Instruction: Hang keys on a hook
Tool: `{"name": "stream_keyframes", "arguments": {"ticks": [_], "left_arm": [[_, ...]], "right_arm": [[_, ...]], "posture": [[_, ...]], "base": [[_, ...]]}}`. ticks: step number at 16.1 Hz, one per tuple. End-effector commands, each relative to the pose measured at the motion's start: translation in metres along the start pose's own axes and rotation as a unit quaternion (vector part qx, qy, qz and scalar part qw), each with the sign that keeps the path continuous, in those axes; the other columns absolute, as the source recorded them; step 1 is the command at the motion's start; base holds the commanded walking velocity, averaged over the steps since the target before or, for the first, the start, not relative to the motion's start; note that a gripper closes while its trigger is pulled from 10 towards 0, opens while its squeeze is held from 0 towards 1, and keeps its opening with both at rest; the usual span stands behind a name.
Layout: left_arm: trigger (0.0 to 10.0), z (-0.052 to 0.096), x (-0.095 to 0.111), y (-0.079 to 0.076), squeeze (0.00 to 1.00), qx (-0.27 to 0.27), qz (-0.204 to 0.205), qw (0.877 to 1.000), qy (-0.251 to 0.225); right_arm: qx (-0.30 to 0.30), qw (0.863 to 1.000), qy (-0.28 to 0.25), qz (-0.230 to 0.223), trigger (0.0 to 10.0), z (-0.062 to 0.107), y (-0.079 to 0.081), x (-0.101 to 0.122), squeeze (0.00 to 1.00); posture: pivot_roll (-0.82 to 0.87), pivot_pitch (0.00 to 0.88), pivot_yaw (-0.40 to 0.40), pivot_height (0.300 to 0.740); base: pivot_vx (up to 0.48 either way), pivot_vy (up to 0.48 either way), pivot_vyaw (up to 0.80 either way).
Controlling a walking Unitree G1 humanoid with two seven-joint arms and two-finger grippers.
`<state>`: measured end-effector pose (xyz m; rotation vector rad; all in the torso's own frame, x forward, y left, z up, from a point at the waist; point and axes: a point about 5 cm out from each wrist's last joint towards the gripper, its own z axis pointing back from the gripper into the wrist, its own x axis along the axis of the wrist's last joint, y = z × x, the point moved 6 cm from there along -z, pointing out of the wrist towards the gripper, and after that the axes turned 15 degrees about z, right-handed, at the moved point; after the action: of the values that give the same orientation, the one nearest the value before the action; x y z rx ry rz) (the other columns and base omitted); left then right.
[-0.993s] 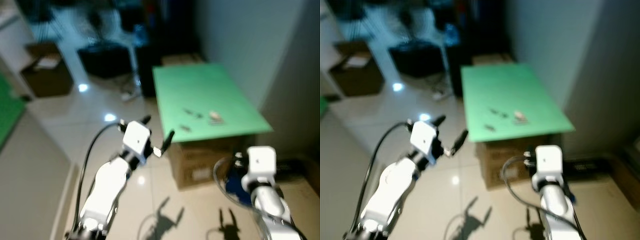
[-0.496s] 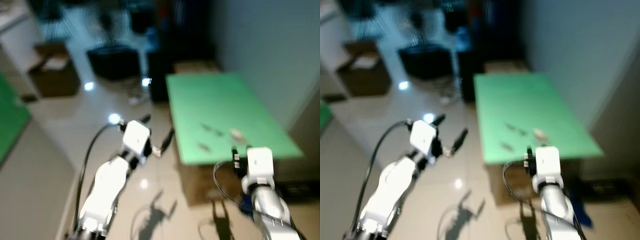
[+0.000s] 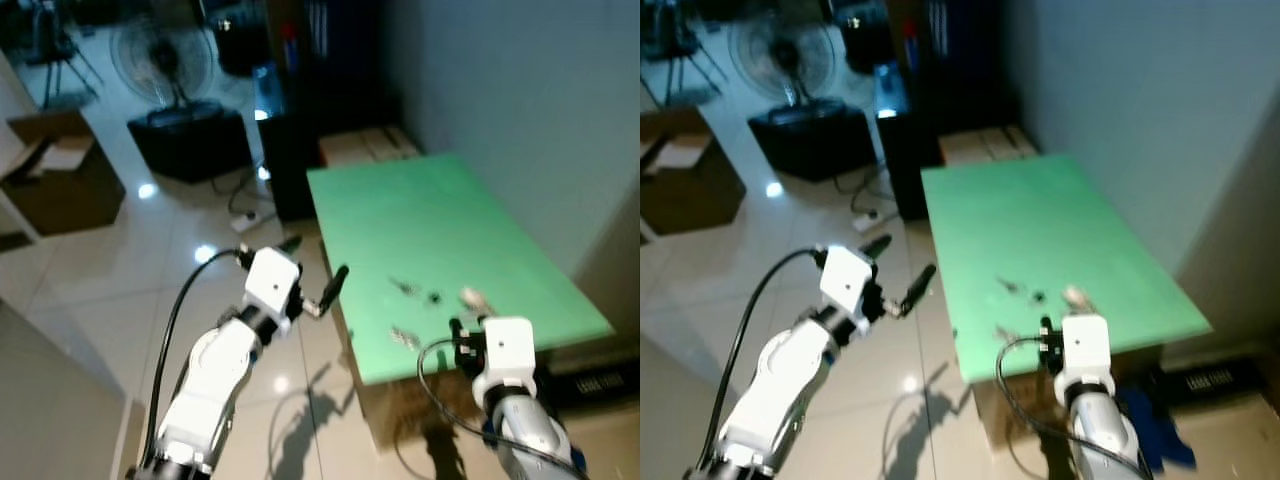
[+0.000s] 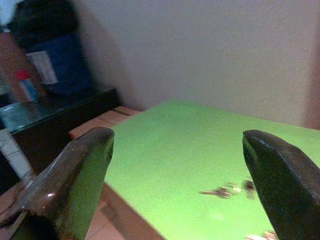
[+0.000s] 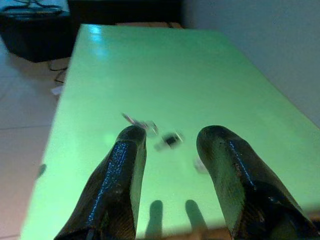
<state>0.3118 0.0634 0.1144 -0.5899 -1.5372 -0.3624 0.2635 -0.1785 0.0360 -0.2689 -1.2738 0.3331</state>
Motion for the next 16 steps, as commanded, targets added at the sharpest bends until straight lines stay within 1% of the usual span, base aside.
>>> {"name": "stream_keyframes", "arguments": {"ticks": [1,2,4,6,9,16], "left_arm": [[10.0,0.0047,0.0004,0.009,0.0,0.009,-0.013,1.0,0.005],[10.0,0.0054,-0.0008,0.0084,0.0,0.008,-0.012,1.0,0.007],[10.0,0.0067,-0.0038,0.0077,0.0,0.011,-0.008,1.0,0.011],[10.0,0.008,-0.008,0.0116,0.0,0.027,-0.004,0.999,0.019],[10.0,0.0089,-0.0077,0.0137,0.0,0.032,0.0,0.999,0.017],[10.0,0.0095,-0.0076,0.0107,0.0,0.021,-0.009,1.0,0.016]], "right_arm": [[0.011,1.0,-0.019,-0.002,10.0,-0.0018,0.0062,0.0125,0.0],[0.011,1.0,-0.017,0.0,10.0,-0.0019,0.0059,0.0119,0.0],[0.021,0.999,-0.019,0.018,10.0,-0.0025,0.0074,0.0126,0.0],[0.033,0.999,-0.023,0.026,10.0,-0.0039,0.0098,0.0146,0.0],[0.041,0.998,-0.027,0.03,10.0,-0.0059,0.0108,0.0173,0.0],[0.05,0.998,-0.015,0.033,10.0,-0.0081,0.0125,0.0146,0.0]], "posture": [[-0.09,0.0,0.064,0.74],[-0.09,0.0,0.062,0.74],[-0.09,0.0,0.059,0.74],[-0.09,0.0,0.052,0.74],[-0.09,0.0,0.044,0.74],[-0.1,0.0,0.044,0.74]], "base": [[0.435,0.0,-0.8],[0.431,0.0,-0.55],[0.367,0.0,0.0],[0.0,0.0,0.0],[0.0,0.0,0.0],[0.0,-0.442,0.0]]}}
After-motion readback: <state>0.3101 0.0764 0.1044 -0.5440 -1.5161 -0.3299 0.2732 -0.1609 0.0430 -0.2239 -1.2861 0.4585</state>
